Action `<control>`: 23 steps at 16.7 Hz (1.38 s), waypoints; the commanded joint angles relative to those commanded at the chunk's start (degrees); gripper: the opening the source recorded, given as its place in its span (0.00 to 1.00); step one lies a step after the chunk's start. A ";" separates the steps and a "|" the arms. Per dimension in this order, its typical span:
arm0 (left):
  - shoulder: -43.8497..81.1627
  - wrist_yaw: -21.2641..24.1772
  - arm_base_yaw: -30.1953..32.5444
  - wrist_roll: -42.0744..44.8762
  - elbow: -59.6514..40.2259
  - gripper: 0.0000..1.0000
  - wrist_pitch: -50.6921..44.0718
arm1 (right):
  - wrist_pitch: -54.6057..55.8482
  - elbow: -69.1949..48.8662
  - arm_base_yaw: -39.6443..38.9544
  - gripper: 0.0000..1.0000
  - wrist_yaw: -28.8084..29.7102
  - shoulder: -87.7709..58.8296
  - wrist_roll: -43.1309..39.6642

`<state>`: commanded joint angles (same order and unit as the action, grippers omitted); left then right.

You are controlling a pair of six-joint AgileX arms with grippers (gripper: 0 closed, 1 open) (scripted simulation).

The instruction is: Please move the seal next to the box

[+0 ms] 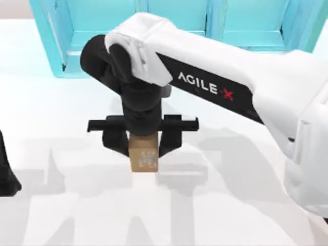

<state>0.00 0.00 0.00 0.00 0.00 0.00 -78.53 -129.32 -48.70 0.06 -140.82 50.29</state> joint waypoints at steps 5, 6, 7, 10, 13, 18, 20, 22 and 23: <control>0.00 0.00 0.00 0.00 0.00 1.00 0.00 | -0.35 -0.26 0.11 0.00 -0.04 0.07 0.02; 0.00 0.00 0.00 0.00 0.00 1.00 0.00 | -0.30 0.38 0.75 0.00 -0.07 0.71 -0.23; 0.00 0.00 0.00 0.00 0.00 1.00 0.00 | -0.20 1.63 1.97 0.00 -0.12 1.96 -0.96; 0.00 0.00 0.00 0.00 0.00 1.00 0.00 | 0.10 8.86 7.32 0.00 -0.15 9.23 -6.16; 0.00 0.00 0.00 0.00 0.00 1.00 0.00 | 0.19 19.70 11.45 0.00 0.15 20.09 -12.65; 0.00 0.00 0.00 0.00 0.00 1.00 0.00 | 0.31 42.14 19.58 0.00 -0.07 42.13 -20.14; 0.00 0.00 0.00 0.00 0.00 1.00 0.00 | 0.25 49.27 22.72 0.00 -0.14 49.24 -25.39; 0.00 0.00 0.00 0.00 0.00 1.00 0.00 | 0.18 54.05 26.64 0.00 -0.13 54.02 -29.14; 0.00 0.00 0.00 0.00 0.00 1.00 0.00 | 0.11 55.52 28.17 0.00 -0.13 55.49 -30.13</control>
<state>0.00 0.00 0.00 0.00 0.00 0.00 -78.42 -73.80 -20.53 -0.07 -85.33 20.16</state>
